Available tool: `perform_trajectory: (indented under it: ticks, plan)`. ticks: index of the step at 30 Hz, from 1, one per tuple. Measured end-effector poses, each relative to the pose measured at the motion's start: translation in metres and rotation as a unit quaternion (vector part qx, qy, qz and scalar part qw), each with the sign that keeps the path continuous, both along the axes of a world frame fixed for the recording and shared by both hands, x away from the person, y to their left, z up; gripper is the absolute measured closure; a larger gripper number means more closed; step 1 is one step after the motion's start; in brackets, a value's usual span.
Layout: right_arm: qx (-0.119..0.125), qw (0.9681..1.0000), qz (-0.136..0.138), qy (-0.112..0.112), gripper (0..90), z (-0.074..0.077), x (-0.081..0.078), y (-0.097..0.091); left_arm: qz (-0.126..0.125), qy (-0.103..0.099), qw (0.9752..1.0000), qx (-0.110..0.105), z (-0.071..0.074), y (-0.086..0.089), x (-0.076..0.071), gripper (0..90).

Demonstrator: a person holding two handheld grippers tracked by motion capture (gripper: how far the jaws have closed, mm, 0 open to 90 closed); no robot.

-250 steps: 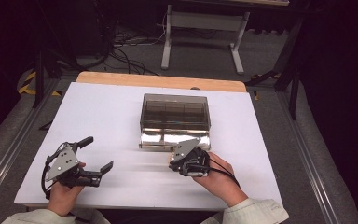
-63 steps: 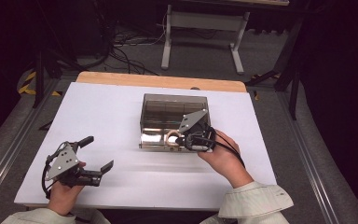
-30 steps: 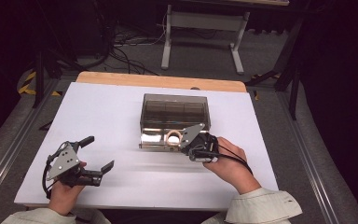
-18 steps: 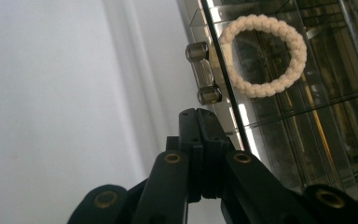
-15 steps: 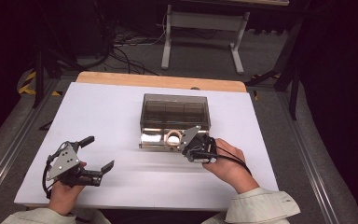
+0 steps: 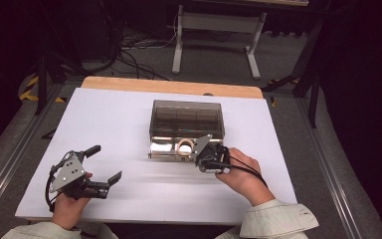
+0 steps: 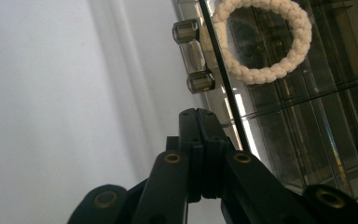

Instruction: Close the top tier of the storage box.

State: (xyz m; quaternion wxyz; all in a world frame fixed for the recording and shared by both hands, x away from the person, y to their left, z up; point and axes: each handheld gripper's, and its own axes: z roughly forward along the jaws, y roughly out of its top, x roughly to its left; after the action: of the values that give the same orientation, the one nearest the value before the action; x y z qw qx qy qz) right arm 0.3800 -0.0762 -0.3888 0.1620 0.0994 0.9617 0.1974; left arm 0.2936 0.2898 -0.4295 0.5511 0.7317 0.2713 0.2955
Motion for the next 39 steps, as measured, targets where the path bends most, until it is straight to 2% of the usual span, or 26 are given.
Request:
perform_trajectory:
  ticks: [2,21,39]
  plan:
    - [-0.002,1.0000,-0.001,-0.001,90.0,0.000,0.000,0.000,-0.002,0.005,1.0000,-0.006,0.000,-0.001,0.000,0.4]
    - [0.007,0.9999,-0.002,0.007,90.0,0.001,0.003,0.000,0.000,0.001,1.0000,-0.002,0.000,0.000,0.000,0.4]
    - [0.035,0.9990,-0.024,-0.012,90.0,0.005,0.016,-0.002,-0.002,0.006,1.0000,-0.006,-0.001,-0.001,0.000,0.4]
